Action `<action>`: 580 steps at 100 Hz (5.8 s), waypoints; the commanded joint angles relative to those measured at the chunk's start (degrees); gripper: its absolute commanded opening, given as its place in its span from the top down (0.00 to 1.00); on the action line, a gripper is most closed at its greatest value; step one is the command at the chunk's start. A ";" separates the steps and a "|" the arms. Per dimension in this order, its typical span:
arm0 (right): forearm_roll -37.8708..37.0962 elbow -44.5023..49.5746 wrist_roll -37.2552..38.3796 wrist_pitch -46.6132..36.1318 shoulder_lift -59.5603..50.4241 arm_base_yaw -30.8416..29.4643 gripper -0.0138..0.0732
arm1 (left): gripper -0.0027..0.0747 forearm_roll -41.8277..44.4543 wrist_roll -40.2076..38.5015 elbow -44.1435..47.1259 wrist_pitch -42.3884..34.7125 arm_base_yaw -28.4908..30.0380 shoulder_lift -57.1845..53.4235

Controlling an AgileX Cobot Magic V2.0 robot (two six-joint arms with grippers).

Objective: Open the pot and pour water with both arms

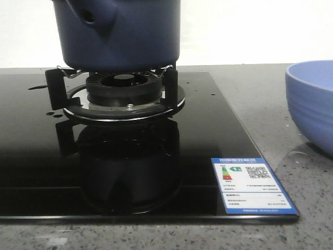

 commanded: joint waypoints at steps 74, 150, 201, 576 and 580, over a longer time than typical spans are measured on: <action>-0.24 1.51 -0.21 -1.38 -1.04 -0.27 0.92 | 0.99 4.23 -0.44 1.68 -2.48 0.21 -1.59; 44.16 1.08 -0.21 -25.11 -1.04 -0.15 0.92 | 0.99 -63.17 -0.44 1.57 -26.91 0.21 -1.59; 34.79 -26.30 -1.37 11.28 14.60 -0.03 0.91 | 0.99 -38.10 2.59 -17.88 -2.08 0.21 15.71; 52.18 -46.90 -32.24 26.52 42.08 -0.30 0.15 | 0.72 -78.61 70.81 -62.69 7.76 -7.08 60.37; 46.10 -48.96 -26.97 29.41 43.21 -0.70 0.15 | 0.72 -77.74 70.30 -60.81 6.54 -7.08 58.05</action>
